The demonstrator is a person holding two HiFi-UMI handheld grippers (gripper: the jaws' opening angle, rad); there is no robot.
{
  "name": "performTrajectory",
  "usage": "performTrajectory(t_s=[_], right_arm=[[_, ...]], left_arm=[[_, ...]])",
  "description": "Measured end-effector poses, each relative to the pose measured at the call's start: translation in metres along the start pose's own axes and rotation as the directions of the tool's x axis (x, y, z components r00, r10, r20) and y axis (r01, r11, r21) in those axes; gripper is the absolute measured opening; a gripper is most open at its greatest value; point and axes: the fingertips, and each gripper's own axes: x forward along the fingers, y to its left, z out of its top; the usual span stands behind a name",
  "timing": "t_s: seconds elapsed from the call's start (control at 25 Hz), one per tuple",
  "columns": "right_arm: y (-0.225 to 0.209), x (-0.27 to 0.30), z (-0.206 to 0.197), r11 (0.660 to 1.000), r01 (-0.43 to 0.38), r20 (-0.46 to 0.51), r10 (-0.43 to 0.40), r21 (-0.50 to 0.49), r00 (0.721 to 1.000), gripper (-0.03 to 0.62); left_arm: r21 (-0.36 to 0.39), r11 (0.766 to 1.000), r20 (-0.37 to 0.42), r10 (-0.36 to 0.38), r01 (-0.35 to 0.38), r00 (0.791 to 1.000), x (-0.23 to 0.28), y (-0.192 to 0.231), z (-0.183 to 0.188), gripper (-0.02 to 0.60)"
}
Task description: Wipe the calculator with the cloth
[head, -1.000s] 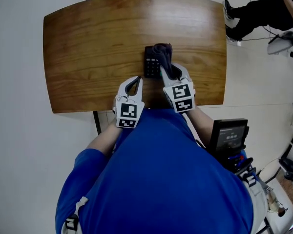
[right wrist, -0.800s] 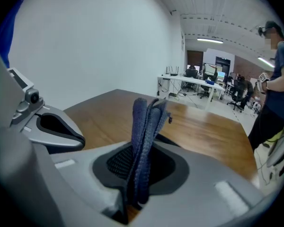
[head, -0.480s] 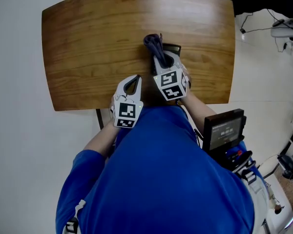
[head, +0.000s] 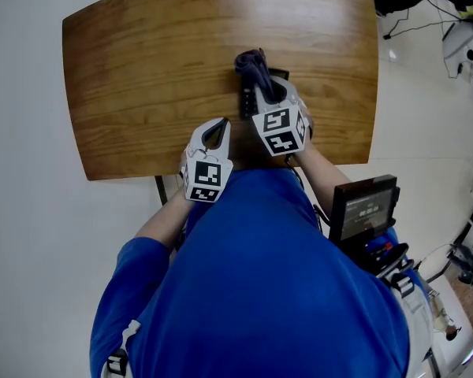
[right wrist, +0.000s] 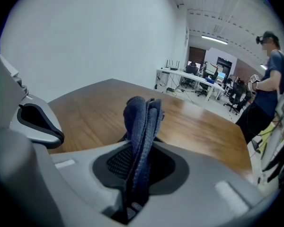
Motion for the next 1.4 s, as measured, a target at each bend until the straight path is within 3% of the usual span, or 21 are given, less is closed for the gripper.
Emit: performTrajectory(t_s=[0.48,0.8,1.16,1.4], right_arm=[[-0.034,-0.003,-0.019,0.994,0.086,-0.059,-0.083,0.062,0.995,0.072],[-0.038,-0.001,-0.023,0.993,0.097,-0.062,-0.092,0.073,0.994,0.072],[0.013,-0.001,0.016,1.000,-0.022,0.010,0.022,-0.004,1.000,0.072],[0.041,0.016,0.021,0.996,-0.086,-0.018,0.086,-0.026,0.996,0.072]], left_arm=[[0.021,0.999,-0.015,-0.037,0.037,0.999,0.007,0.010,0.001,0.008],[0.019,0.999,-0.011,-0.029,0.029,1.000,0.007,0.011,0.002,0.008],[0.031,1.000,0.008,0.008,-0.008,1.000,0.000,0.019,0.009,0.008],[0.027,0.999,0.014,0.044,-0.044,0.999,-0.014,0.029,0.016,0.008]])
